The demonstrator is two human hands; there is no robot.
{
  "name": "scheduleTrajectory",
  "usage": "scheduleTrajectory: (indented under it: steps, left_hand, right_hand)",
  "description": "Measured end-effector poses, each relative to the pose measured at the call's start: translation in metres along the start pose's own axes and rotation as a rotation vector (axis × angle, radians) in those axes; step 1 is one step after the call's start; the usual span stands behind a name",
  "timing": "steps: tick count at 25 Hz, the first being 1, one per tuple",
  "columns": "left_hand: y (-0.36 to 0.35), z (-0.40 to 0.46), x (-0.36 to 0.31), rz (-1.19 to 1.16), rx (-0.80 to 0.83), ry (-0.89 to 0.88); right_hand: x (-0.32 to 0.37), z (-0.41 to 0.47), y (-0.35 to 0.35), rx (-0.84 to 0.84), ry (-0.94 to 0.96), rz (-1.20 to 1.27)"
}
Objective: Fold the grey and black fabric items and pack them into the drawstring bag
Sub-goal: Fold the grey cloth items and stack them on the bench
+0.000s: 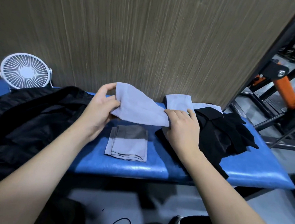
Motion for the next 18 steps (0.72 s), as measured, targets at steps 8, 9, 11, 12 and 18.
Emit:
scheduleTrajectory:
  steps: [8, 9, 11, 12, 18]
  left_hand:
    - [0.029, -0.016, 0.015, 0.564, -0.02, -0.093]
    - [0.029, -0.019, 0.019, 0.589, 0.015, -0.066]
    - [0.033, -0.024, 0.025, 0.611, 0.083, -0.024]
    - [0.035, -0.026, 0.027, 0.621, 0.116, -0.01]
    - [0.034, -0.032, 0.038, 0.634, 0.195, 0.051]
  right_hand:
    - [-0.015, -0.041, 0.04, 0.042, -0.029, 0.02]
    - [-0.017, -0.044, 0.044, 0.066, -0.05, 0.061]
    - [-0.022, -0.052, 0.048, 0.098, -0.1, 0.26]
    - [-0.025, -0.057, 0.048, 0.117, -0.141, 0.423]
    - [-0.033, -0.068, 0.044, 0.056, -0.361, 0.8]
Point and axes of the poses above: each hand's wrist, its own z-axis towards the middle knuckle, its own y-axis out of the back of the hand, x = y × z, the point moved 3 cm from there along z, towards the middle knuckle, and after that the axes turned 7 degrees about y, right-handed, at the moved point
